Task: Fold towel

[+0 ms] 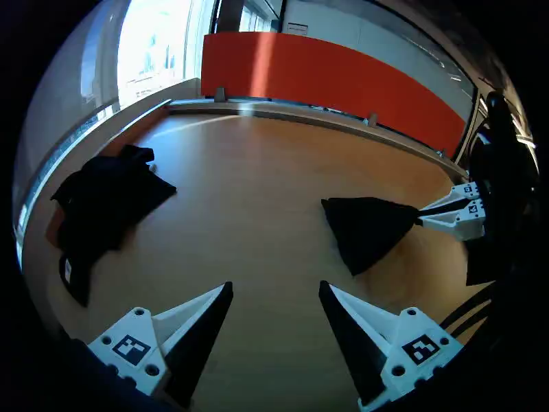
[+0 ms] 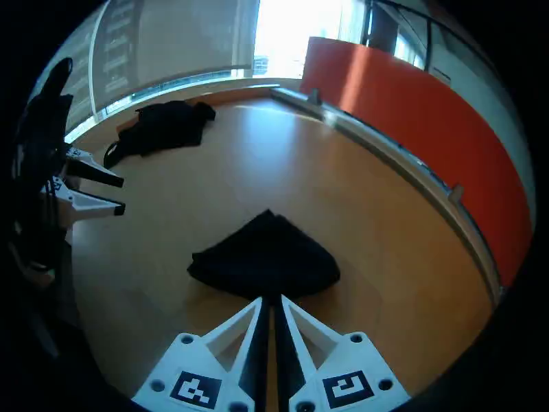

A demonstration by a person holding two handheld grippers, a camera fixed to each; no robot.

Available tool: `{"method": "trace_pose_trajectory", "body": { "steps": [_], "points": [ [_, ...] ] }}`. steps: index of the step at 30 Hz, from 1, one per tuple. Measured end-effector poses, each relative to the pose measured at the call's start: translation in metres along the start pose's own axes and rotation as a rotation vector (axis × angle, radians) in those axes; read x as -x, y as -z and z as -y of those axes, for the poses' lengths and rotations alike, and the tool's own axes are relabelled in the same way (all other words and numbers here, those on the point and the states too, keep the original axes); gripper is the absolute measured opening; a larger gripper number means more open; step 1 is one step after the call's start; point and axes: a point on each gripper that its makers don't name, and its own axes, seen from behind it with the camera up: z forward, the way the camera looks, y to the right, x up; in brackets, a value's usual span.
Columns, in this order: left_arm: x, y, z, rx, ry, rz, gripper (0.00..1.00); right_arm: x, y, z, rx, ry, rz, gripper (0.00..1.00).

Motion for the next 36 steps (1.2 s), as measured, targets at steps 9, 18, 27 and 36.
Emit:
{"method": "trace_pose_trajectory", "body": {
  "steps": [9, 18, 27, 36],
  "points": [
    [-0.011, 0.005, -0.004, 0.005, -0.022, -0.015, 0.93, -0.051, 0.026, -0.017, 0.019, 0.03, -0.089, 0.04],
    [-0.014, 0.009, -0.009, 0.011, -0.035, -0.02, 0.93, -0.07, 0.043, -0.028, 0.034, 0.028, -0.132, 0.04],
    [-0.019, 0.01, -0.013, 0.019, -0.051, -0.027, 0.93, -0.068, 0.06, -0.043, 0.058, 0.013, -0.138, 0.04],
    [-0.022, 0.009, -0.018, 0.033, -0.054, -0.026, 0.93, -0.055, 0.087, -0.073, 0.104, -0.011, -0.132, 0.04]
  ]
}}
